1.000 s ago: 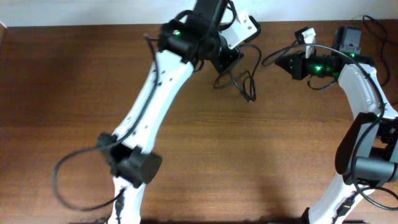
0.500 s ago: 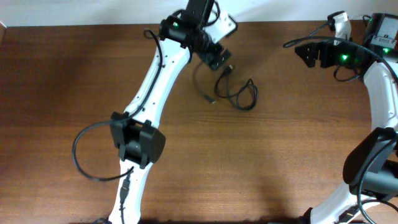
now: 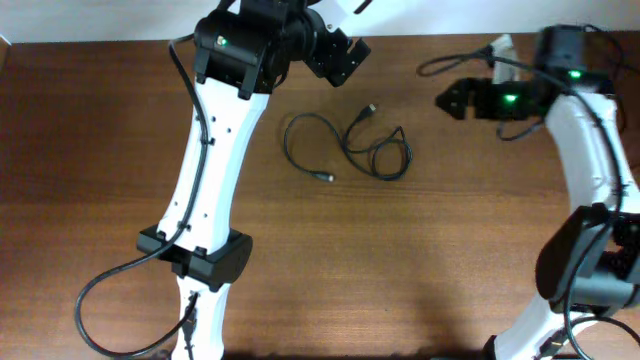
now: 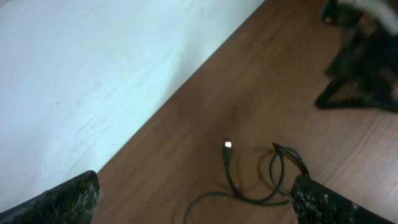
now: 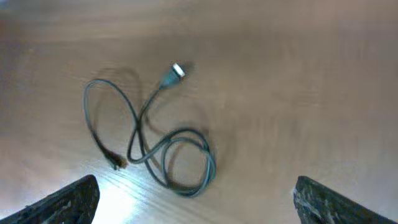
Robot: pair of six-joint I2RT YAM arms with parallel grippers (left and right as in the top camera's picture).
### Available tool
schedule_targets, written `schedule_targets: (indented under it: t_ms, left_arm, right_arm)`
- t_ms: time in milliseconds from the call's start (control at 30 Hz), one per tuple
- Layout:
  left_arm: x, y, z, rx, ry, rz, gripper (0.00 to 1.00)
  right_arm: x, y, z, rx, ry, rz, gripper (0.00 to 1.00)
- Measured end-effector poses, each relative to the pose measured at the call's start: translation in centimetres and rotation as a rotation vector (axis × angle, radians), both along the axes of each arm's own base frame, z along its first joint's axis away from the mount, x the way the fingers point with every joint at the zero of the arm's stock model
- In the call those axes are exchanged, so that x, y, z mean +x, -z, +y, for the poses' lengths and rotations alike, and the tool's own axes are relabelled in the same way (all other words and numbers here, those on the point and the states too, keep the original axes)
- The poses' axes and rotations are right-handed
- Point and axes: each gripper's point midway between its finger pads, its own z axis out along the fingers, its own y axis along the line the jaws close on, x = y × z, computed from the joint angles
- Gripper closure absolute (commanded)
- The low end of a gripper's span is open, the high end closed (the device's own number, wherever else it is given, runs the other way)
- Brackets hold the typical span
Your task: Untangle cables
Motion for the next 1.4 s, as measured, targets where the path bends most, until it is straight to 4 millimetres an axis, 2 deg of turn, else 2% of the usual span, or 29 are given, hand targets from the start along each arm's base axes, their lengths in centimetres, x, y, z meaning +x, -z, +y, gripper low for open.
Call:
schedule_targets:
  t_ms: [167, 400, 433, 600, 700, 733, 800, 867, 1000, 1067, 1167, 1233, 1333, 1400]
  left_arm:
    - [0.2, -0.3, -0.1, -0.008, -0.001, -0.013, 0.01]
    - [0.1, -0.1, 0.0, -0.003, -0.002, -0.002, 0.01]
    - [0.1, 0.0, 0.0, -0.003, -0.001, -0.001, 0.01]
    - [-0.4, 0.6, 0.2, 0.010, -0.002, 0.028, 0.01]
    - [-0.6, 0.9, 0.4, 0.022, -0.007, 0.043, 0.01]
    - [-0.6, 1.0, 0.4, 0.024, -0.008, 0.045, 0.01]
    - [-0.6, 1.1, 0.6, 0.030, -0.013, 0.048, 0.01]
    - [-0.7, 1.2, 0.7, 0.034, -0.016, 0.052, 0.01]
    - [-0.8, 1.4, 0.7, 0.039, -0.016, 0.062, 0.01]
    - [-0.9, 1.5, 0.9, 0.046, -0.021, 0.068, 0.01]
    - [-0.9, 1.8, 1.3, 0.063, -0.036, 0.071, 0.01]
    - [-0.8, 1.8, 1.4, 0.071, -0.045, 0.071, 0.01]
    - [-0.8, 1.9, 1.5, 0.075, -0.050, 0.071, 0.01]
    - [-1.0, 2.1, 1.6, 0.081, -0.051, 0.081, 0.01]
  right_arm:
    - [-2.1, 2.9, 2.2, -0.112, 0.357, 0.275, 0.01]
    - [-3.6, 3.7, 5.8, -0.121, 0.618, 0.384, 0.01]
    - [-4.3, 4.0, 6.1, -0.124, 0.678, 0.416, 0.01]
    - [-7.8, 7.0, 6.7, -0.126, 0.959, 0.570, 0.01]
    - [-8.4, 8.8, 6.8, -0.102, 1.048, 0.598, 0.01]
    - [-7.1, 9.1, 7.3, -0.049, 1.054, 0.554, 0.01]
    - [-5.8, 9.0, 7.8, -0.006, 1.045, 0.510, 0.01]
    - [-3.1, 8.2, 9.1, 0.081, 1.010, 0.410, 0.01]
    - [-0.8, 6.9, 10.8, 0.159, 0.967, 0.319, 0.02]
    - [-0.8, 7.1, 10.9, 0.156, 0.963, 0.320, 0.04]
    - [-2.7, 9.2, 10.7, 0.086, 0.964, 0.410, 0.06]
    - [-3.4, 9.7, 10.7, 0.068, 0.961, 0.442, 0.06]
    - [-3.9, 9.5, 10.5, 0.051, 0.955, 0.452, 0.05]
    - [-4.1, 8.5, 10.3, 0.043, 0.946, 0.437, 0.05]
